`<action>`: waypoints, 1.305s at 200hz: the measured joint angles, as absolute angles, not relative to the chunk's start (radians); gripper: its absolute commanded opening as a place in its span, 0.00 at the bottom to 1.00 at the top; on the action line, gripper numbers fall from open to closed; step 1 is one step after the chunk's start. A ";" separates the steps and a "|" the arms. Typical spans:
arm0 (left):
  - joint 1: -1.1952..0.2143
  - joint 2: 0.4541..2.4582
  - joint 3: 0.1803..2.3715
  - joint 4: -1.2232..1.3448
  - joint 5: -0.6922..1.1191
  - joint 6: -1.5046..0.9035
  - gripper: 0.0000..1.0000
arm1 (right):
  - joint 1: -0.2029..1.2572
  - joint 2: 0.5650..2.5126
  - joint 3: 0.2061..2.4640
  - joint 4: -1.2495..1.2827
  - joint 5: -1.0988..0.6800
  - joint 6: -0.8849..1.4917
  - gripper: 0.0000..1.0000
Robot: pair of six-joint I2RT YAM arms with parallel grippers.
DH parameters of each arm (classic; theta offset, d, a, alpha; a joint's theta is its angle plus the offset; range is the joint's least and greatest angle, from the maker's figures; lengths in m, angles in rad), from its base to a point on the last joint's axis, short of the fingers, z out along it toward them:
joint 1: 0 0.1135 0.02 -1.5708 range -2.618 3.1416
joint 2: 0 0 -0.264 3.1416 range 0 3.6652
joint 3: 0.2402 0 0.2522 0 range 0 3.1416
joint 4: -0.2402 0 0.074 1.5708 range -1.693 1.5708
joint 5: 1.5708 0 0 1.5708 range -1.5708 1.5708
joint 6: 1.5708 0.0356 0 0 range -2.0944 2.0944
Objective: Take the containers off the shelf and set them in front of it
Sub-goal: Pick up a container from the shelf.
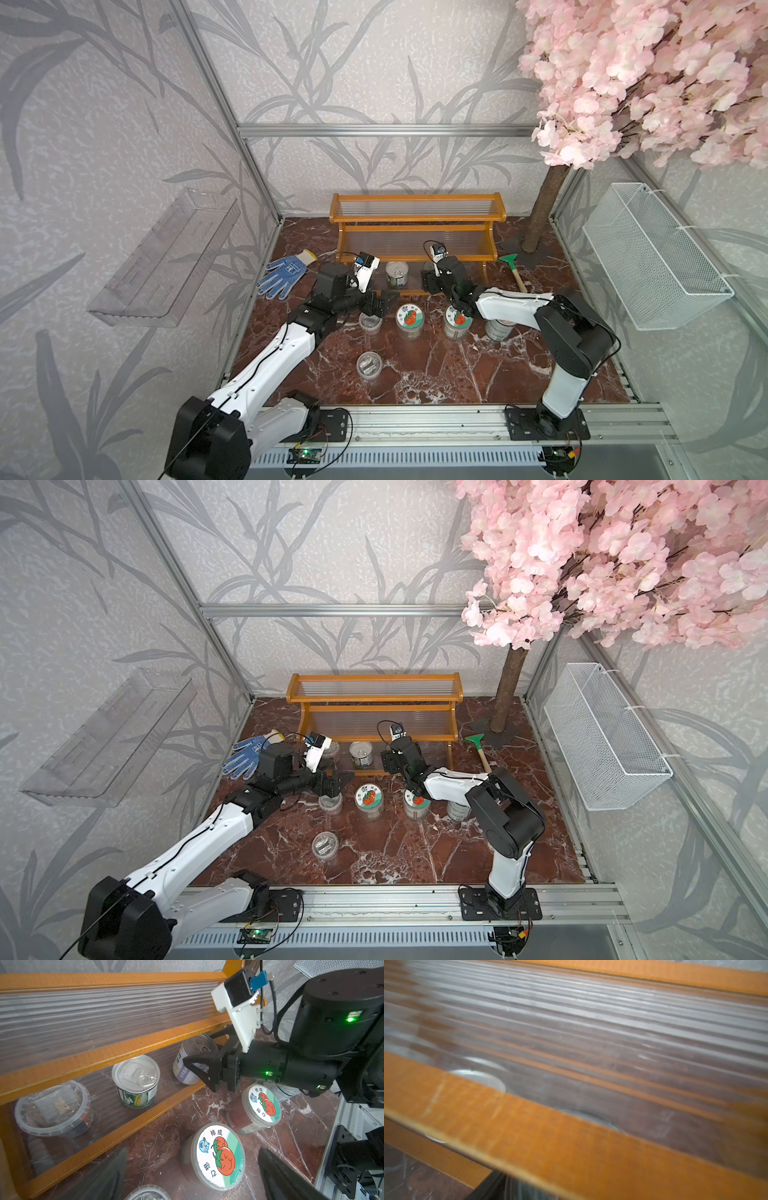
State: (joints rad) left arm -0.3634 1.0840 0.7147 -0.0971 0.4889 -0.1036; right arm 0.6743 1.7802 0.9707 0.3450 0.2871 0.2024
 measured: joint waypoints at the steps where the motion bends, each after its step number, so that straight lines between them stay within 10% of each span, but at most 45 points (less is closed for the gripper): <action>1: -0.363 1.084 0.715 -0.097 0.489 -0.104 1.00 | 0.675 1.779 0.970 0.345 0.287 0.202 0.76; 261: -0.359 1.096 0.691 -0.074 0.500 -0.104 1.00 | 0.852 1.093 0.856 -0.178 -0.117 0.047 0.74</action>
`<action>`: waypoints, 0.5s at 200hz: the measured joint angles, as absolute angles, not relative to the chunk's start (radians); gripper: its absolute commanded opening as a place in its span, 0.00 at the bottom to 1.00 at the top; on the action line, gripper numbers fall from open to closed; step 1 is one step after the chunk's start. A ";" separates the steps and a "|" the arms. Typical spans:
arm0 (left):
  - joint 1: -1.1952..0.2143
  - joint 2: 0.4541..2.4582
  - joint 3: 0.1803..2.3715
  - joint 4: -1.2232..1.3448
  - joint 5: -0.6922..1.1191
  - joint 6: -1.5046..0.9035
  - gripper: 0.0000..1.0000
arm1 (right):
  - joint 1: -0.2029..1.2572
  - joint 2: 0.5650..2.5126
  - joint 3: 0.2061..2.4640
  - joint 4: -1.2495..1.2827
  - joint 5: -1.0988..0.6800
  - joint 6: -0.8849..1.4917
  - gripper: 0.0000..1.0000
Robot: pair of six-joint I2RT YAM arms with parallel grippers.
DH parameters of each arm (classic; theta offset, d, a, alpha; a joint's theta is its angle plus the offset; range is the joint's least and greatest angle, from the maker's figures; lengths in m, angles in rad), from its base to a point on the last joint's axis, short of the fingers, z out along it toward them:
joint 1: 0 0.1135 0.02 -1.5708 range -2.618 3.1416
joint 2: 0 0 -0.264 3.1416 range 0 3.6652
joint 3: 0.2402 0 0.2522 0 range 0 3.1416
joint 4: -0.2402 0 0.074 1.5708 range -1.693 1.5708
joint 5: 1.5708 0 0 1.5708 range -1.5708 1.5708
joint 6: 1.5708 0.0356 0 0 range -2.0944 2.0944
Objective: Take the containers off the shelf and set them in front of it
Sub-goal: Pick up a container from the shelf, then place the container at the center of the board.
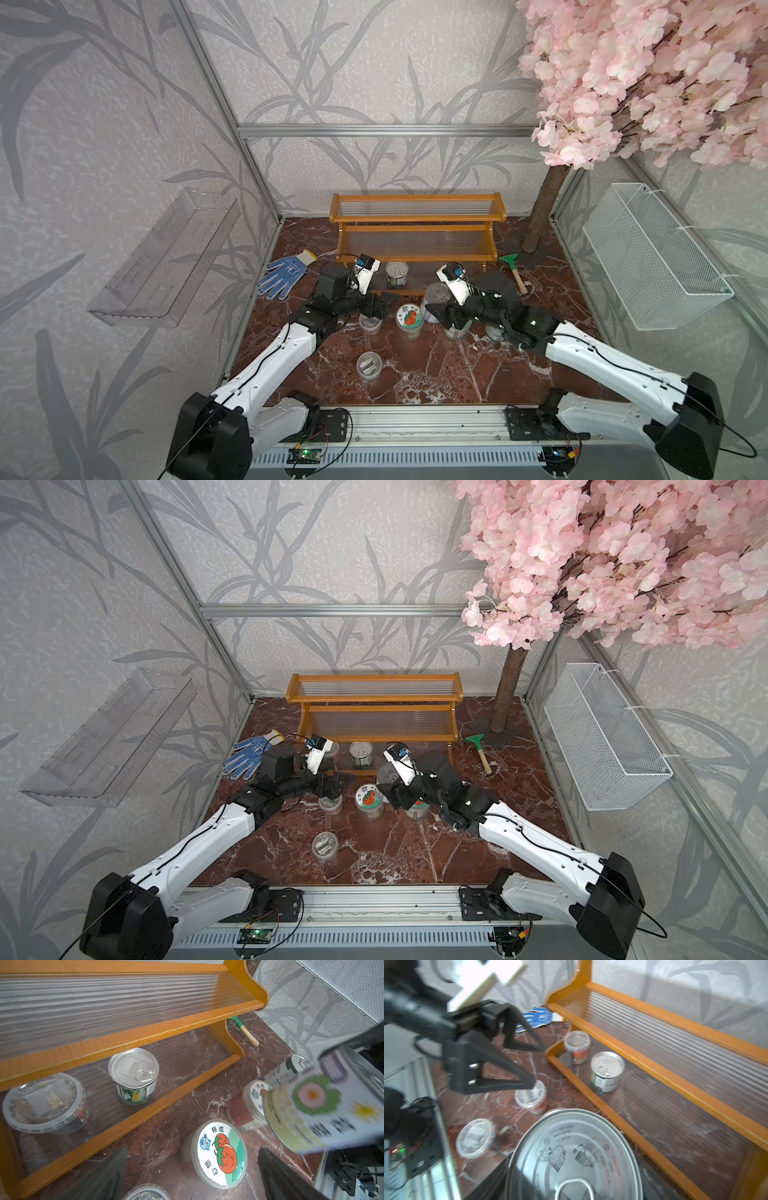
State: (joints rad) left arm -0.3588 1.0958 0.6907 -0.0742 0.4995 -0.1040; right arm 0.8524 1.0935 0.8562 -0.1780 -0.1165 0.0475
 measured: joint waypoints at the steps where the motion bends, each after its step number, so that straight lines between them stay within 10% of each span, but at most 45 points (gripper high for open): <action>1: -0.359 1.096 0.691 -0.074 0.500 -0.104 1.00 | 0.855 1.092 0.856 -0.179 -0.118 0.047 0.74; 100: -0.359 1.096 0.691 -0.074 0.525 -0.105 1.00 | 1.147 1.254 0.684 -0.057 -0.143 -0.004 0.75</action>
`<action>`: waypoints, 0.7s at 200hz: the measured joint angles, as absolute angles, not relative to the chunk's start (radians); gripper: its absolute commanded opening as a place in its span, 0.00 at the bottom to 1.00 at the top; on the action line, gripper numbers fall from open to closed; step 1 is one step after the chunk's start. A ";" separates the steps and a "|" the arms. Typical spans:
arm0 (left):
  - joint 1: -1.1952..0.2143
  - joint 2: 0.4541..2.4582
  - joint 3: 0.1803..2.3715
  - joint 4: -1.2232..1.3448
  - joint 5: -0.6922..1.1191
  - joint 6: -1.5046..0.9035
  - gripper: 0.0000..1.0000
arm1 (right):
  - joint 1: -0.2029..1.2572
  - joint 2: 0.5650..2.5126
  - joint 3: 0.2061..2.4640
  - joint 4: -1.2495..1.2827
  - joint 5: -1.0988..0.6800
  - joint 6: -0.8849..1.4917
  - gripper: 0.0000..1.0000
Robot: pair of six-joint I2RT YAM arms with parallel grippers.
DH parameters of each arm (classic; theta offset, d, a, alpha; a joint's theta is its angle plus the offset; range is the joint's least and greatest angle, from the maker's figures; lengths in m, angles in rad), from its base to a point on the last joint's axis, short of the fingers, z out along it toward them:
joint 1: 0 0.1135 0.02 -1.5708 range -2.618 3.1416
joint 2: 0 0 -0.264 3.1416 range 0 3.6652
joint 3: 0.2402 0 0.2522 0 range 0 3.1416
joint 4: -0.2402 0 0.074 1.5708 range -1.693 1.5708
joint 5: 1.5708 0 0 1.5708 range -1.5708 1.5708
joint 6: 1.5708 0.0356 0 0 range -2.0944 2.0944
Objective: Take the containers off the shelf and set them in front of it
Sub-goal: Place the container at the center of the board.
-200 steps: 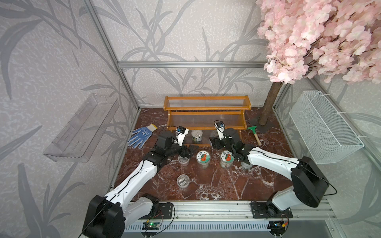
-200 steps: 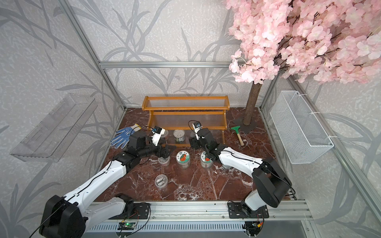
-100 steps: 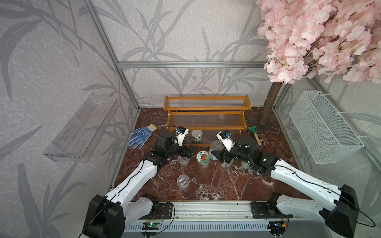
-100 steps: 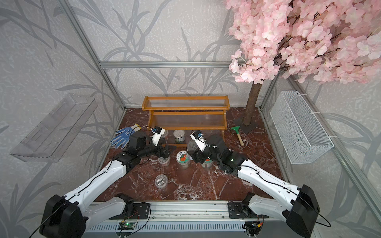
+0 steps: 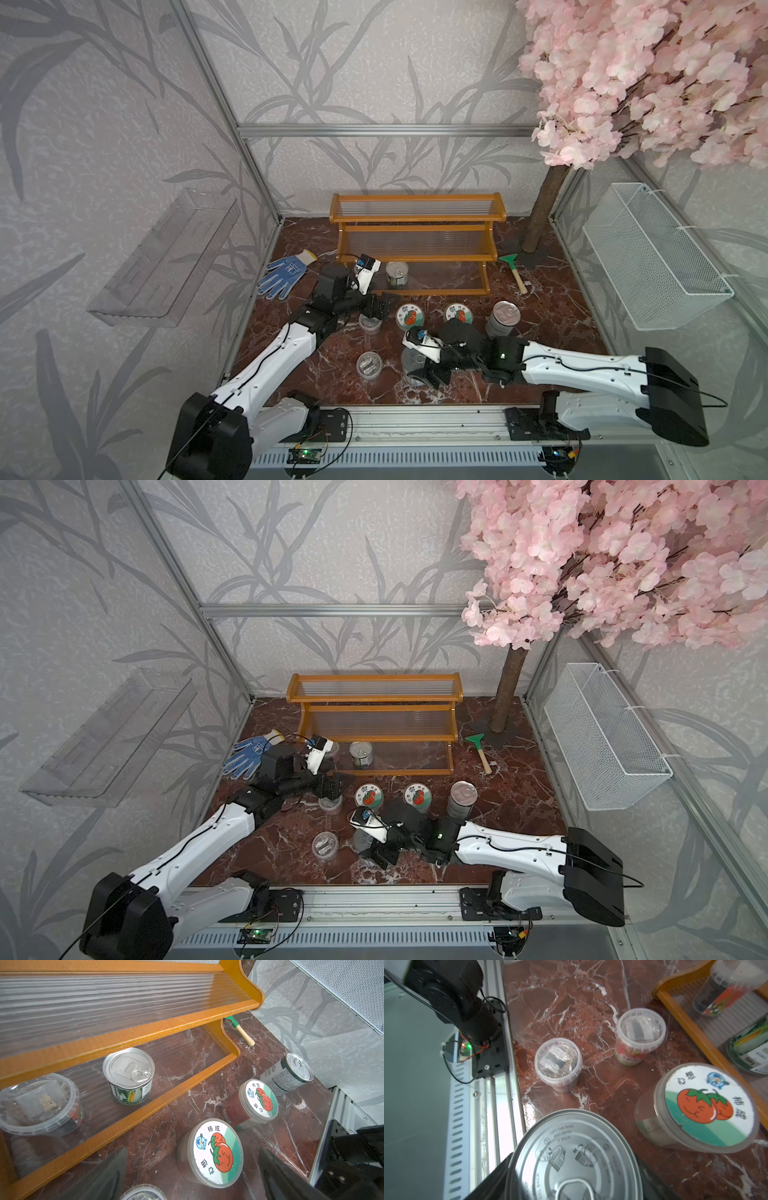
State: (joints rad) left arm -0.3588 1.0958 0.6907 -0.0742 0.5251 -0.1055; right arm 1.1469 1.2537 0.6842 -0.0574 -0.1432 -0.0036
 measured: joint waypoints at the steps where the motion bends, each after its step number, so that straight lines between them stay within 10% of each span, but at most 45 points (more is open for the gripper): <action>1: -0.359 1.096 0.691 -0.074 0.525 -0.105 1.00 | 1.147 1.256 0.683 -0.054 -0.142 -0.005 0.75; 140: -0.359 1.083 0.691 -0.075 0.525 -0.107 1.00 | 1.147 1.438 0.593 0.250 -0.113 -0.027 0.84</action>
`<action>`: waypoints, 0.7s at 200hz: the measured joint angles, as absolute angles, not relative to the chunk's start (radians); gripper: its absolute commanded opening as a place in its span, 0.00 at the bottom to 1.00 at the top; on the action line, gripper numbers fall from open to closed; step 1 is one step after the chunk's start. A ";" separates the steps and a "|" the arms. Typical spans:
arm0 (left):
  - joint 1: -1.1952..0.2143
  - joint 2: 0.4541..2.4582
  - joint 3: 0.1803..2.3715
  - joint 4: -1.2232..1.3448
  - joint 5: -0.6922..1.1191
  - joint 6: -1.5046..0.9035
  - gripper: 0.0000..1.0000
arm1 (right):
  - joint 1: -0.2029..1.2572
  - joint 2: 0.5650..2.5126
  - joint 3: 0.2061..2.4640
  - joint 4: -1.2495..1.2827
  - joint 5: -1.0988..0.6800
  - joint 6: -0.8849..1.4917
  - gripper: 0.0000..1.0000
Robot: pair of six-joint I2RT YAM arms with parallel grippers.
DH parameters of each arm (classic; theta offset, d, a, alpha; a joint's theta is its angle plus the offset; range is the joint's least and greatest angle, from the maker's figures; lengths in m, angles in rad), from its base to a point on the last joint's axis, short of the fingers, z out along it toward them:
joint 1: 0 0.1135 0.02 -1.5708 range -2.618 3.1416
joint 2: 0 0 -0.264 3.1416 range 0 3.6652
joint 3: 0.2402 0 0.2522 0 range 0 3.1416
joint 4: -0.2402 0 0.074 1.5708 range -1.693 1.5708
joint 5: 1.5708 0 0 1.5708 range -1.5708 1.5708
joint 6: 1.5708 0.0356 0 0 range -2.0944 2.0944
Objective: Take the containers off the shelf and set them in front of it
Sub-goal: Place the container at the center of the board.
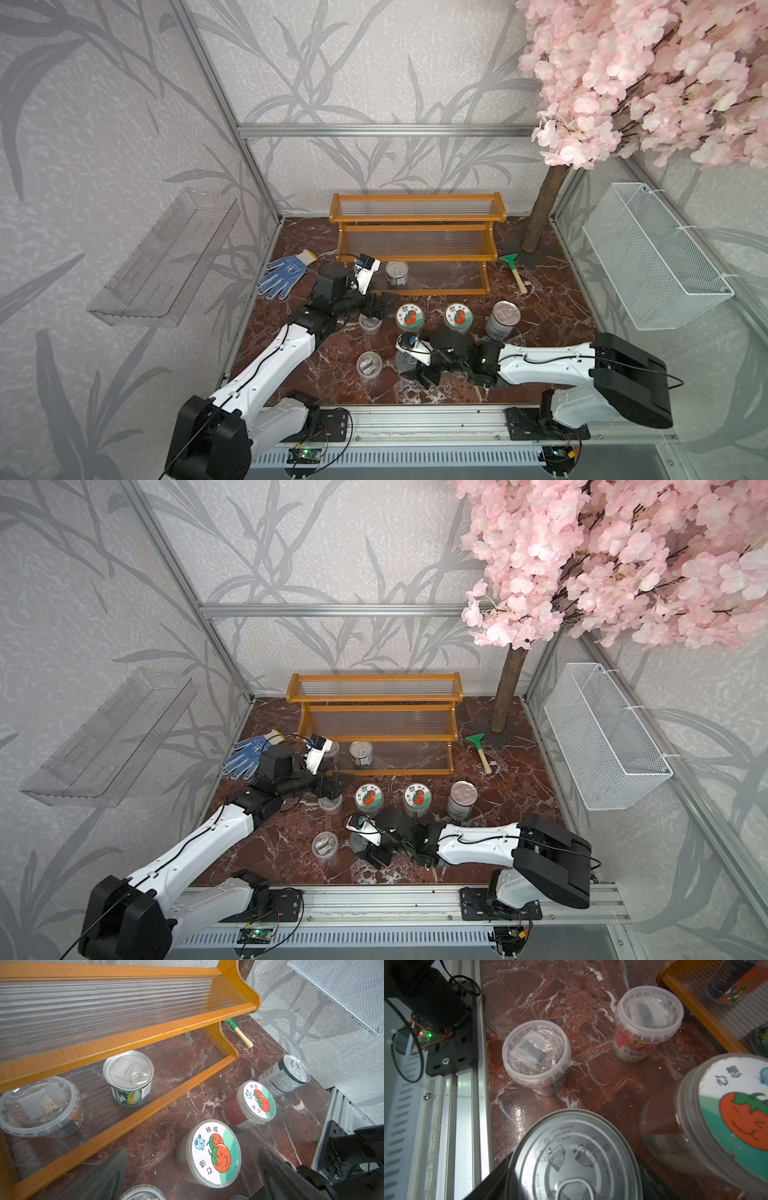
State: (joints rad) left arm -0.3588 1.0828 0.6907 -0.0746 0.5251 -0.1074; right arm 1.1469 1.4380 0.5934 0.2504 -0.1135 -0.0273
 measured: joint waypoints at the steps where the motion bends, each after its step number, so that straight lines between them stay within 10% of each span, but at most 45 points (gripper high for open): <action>1: -0.359 1.083 0.691 -0.075 0.525 -0.107 1.00 | 1.147 1.439 0.593 0.252 -0.113 -0.027 0.84; 140: -0.359 1.132 0.691 -0.066 0.525 -0.105 1.00 | 1.147 1.411 0.559 0.253 -0.105 -0.031 0.91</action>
State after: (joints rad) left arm -0.3588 1.1320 0.6907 -0.0662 0.5255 -0.1047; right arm 1.1469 1.4109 0.5594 0.2527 -0.1051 -0.0307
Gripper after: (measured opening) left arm 0.999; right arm 0.895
